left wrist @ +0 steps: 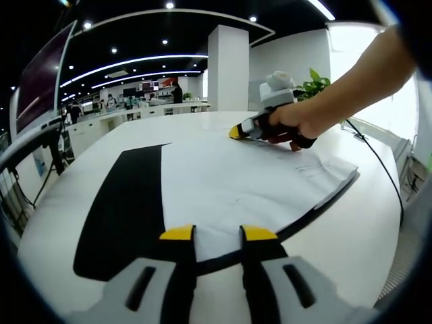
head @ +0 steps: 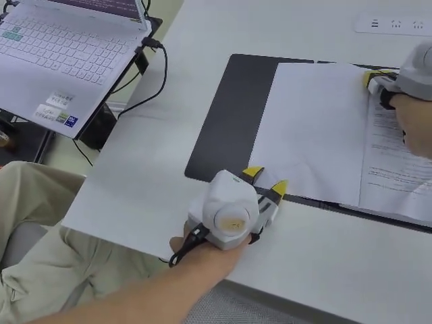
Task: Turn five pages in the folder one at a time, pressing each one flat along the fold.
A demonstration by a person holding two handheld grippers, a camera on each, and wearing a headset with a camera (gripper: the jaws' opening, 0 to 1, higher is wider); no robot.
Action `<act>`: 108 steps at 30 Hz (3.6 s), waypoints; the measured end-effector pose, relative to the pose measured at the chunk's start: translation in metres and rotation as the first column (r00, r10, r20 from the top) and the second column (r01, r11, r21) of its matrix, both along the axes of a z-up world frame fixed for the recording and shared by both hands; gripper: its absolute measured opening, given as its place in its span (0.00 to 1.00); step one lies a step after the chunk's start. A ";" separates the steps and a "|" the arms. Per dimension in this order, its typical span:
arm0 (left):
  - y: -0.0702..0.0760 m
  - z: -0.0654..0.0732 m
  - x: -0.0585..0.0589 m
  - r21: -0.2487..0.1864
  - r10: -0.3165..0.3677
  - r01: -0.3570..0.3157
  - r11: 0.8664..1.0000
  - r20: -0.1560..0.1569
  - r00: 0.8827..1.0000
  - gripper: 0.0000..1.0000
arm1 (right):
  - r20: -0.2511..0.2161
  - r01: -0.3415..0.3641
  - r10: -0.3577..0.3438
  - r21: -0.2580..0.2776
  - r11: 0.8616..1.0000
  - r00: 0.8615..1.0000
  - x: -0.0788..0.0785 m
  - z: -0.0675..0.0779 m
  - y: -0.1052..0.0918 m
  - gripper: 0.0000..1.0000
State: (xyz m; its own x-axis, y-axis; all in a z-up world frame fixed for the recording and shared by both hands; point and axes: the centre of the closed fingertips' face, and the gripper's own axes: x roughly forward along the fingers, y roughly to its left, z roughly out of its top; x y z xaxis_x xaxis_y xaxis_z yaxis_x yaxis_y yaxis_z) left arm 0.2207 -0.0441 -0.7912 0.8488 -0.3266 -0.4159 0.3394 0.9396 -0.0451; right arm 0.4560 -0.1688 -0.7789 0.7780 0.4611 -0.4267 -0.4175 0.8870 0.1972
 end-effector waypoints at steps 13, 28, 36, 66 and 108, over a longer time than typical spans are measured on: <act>0.001 0.000 -0.002 0.000 -0.006 0.006 1.000 -0.003 1.000 0.24 | -0.022 -0.017 0.017 0.021 1.000 1.000 -0.028 -0.004 -0.001 0.00; 0.002 0.001 -0.002 0.004 -0.007 0.007 1.000 -0.007 1.000 0.24 | -0.035 -0.033 0.034 0.047 0.998 0.999 -0.083 0.012 0.002 0.00; 0.001 0.000 -0.001 0.004 -0.008 0.008 1.000 -0.005 1.000 0.24 | -0.039 -0.054 0.056 0.051 0.997 0.998 -0.106 0.016 0.001 0.00; 0.001 0.004 -0.004 0.006 -0.014 0.014 1.000 -0.004 1.000 0.24 | -0.092 -0.172 0.173 0.020 0.985 0.981 -0.187 0.008 0.005 0.00; -0.005 0.011 -0.002 -0.139 0.044 -0.067 0.988 -0.166 0.985 0.31 | -0.260 -0.199 0.254 0.221 0.955 0.931 -0.296 0.043 -0.002 0.00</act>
State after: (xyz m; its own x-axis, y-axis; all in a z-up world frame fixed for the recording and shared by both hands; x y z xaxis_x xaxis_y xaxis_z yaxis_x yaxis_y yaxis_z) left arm 0.2186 -0.0493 -0.7803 0.7922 -0.3472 -0.5019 0.2639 0.9364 -0.2311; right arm 0.1602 -0.1713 -0.7355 0.5028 0.7038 -0.5019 -0.5055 0.7104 0.4897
